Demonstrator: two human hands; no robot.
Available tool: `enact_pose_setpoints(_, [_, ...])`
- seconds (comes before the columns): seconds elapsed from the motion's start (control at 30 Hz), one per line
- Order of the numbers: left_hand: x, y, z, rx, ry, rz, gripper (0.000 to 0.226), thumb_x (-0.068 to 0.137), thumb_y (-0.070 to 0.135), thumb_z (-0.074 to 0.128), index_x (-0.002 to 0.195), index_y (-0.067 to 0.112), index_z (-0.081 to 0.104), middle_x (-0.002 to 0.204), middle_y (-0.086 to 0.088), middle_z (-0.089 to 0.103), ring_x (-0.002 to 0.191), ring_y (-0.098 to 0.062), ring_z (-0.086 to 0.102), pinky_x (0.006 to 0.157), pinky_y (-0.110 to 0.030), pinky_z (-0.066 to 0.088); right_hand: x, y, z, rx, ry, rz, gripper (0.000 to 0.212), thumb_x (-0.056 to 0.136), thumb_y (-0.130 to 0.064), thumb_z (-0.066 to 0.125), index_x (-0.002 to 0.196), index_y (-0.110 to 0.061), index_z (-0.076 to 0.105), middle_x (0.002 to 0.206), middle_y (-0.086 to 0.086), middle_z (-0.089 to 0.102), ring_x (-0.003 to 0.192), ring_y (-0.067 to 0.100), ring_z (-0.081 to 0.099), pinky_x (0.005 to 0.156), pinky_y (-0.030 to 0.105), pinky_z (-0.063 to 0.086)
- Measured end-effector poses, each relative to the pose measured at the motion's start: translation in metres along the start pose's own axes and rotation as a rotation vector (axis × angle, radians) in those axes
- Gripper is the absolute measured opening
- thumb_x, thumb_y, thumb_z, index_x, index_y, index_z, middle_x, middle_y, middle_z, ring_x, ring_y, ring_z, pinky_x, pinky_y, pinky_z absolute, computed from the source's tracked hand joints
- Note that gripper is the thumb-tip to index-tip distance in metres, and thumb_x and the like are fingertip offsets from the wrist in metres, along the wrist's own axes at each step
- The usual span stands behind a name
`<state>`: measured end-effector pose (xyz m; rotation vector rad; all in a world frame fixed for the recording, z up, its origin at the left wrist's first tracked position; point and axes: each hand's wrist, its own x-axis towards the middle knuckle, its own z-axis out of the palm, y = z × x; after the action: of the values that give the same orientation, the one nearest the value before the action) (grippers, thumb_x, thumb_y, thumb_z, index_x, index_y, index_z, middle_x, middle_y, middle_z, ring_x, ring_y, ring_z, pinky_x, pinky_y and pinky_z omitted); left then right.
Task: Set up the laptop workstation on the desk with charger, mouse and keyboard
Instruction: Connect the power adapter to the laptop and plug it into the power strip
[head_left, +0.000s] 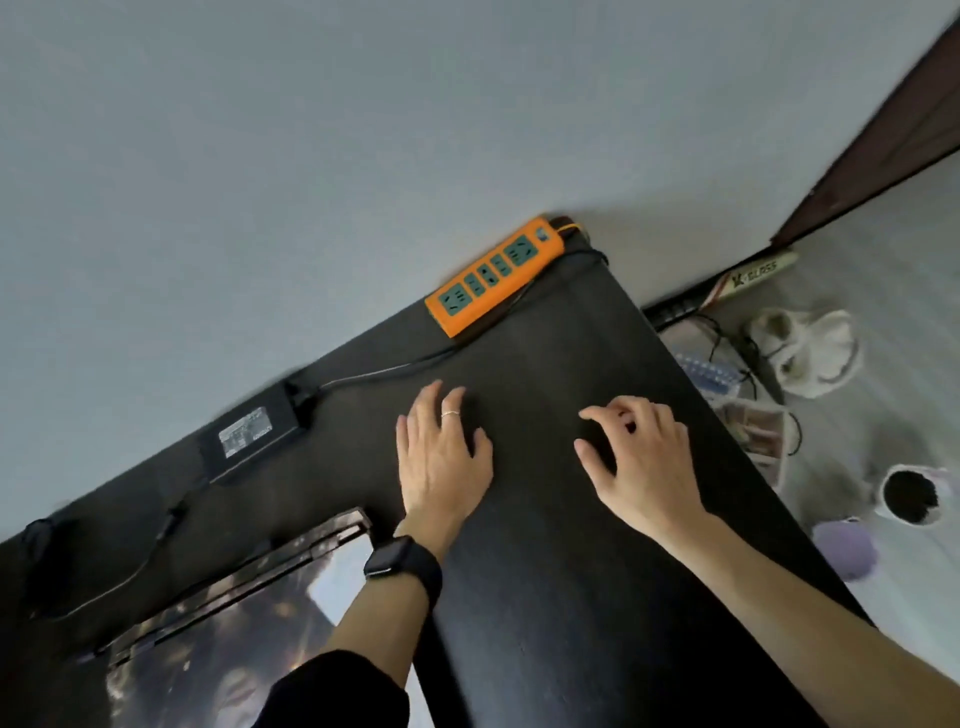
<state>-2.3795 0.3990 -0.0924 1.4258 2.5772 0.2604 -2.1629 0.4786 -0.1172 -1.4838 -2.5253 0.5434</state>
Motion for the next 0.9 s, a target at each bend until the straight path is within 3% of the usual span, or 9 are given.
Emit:
enact_pose_setpoints(0.13, [0.062,0.074,0.011,0.047,-0.047,0.283,0.057,0.089,0.031,0.058,0.142,0.018,0.043,0.153,-0.008,0.033,0.14,-0.028,0.034,0.116,-0.045,0.029,0.018,0.068,-0.024,-0.077,0.023,0.16,0.054,0.096,-0.06,0.046,0.142,-0.033,0.047,0.135,0.003,0.053,0.122,0.029,0.05,0.102,0.048,0.043])
enact_pose_setpoints(0.23, [0.105,0.111,0.017,0.112,-0.041,0.405,0.062,0.088,0.028,0.06,0.146,0.018,0.039,0.155,-0.011,0.03,0.141,-0.031,0.032,0.115,-0.048,0.03,0.022,0.075,-0.022,-0.034,0.039,0.19,0.057,0.098,-0.057,0.044,0.146,-0.027,0.044,0.127,0.003,0.06,0.117,0.027,0.055,0.1,0.046,0.045])
enact_pose_setpoints(0.33, [0.133,0.134,0.02,0.17,-0.01,0.39,0.062,0.087,0.026,0.06,0.145,0.018,0.039,0.148,-0.012,0.038,0.133,-0.034,0.039,0.109,-0.047,0.037,0.022,0.071,-0.021,-0.022,0.06,0.184,0.056,0.1,-0.053,0.038,0.147,-0.024,0.043,0.125,0.002,0.062,0.115,0.024,0.057,0.097,0.041,0.048])
enact_pose_setpoints(0.43, [0.147,0.15,0.021,0.233,0.083,0.318,0.055,0.087,0.021,0.059,0.139,0.018,0.043,0.134,-0.014,0.047,0.115,-0.036,0.049,0.089,-0.051,0.046,0.021,0.075,-0.024,0.009,0.041,0.218,0.057,0.1,-0.056,0.035,0.149,-0.028,0.04,0.124,-0.001,0.063,0.111,0.022,0.059,0.093,0.037,0.049])
enact_pose_setpoints(0.53, [0.161,0.158,0.016,0.296,0.087,0.296,0.039,0.093,0.024,0.057,0.13,0.012,0.053,0.123,-0.014,0.051,0.108,-0.036,0.051,0.081,-0.051,0.048,0.021,0.078,-0.023,0.034,0.048,0.224,0.058,0.098,-0.058,0.035,0.149,-0.029,0.04,0.12,-0.002,0.066,0.108,0.022,0.061,0.091,0.038,0.051])
enact_pose_setpoints(0.67, [0.172,0.17,0.007,0.39,-0.044,0.334,0.026,0.099,0.03,0.051,0.109,0.011,0.065,0.111,-0.01,0.056,0.101,-0.033,0.057,0.074,-0.046,0.048,0.025,0.079,-0.022,0.057,0.032,0.259,0.059,0.097,-0.06,0.035,0.148,-0.032,0.039,0.119,-0.002,0.066,0.107,0.022,0.061,0.089,0.039,0.052])
enact_pose_setpoints(0.8, [0.139,0.171,-0.009,0.051,-0.355,0.367,0.022,0.099,0.032,0.052,0.115,0.024,0.065,0.106,0.009,0.052,0.093,-0.01,0.054,0.078,-0.024,0.041,0.023,0.079,-0.03,0.099,-0.023,0.259,0.065,0.096,-0.068,0.029,0.149,-0.032,0.037,0.125,-0.003,0.063,0.111,0.021,0.061,0.092,0.038,0.052])
enact_pose_setpoints(0.9, [0.085,0.154,-0.031,-0.165,-0.493,0.421,0.01,0.093,0.03,0.064,0.102,0.032,0.07,0.096,0.02,0.056,0.082,-0.001,0.055,0.071,-0.011,0.038,0.028,0.083,-0.045,0.229,-0.131,0.33,0.075,0.092,-0.076,0.008,0.144,-0.034,0.043,0.114,-0.005,0.067,0.104,0.018,0.065,0.086,0.036,0.054])
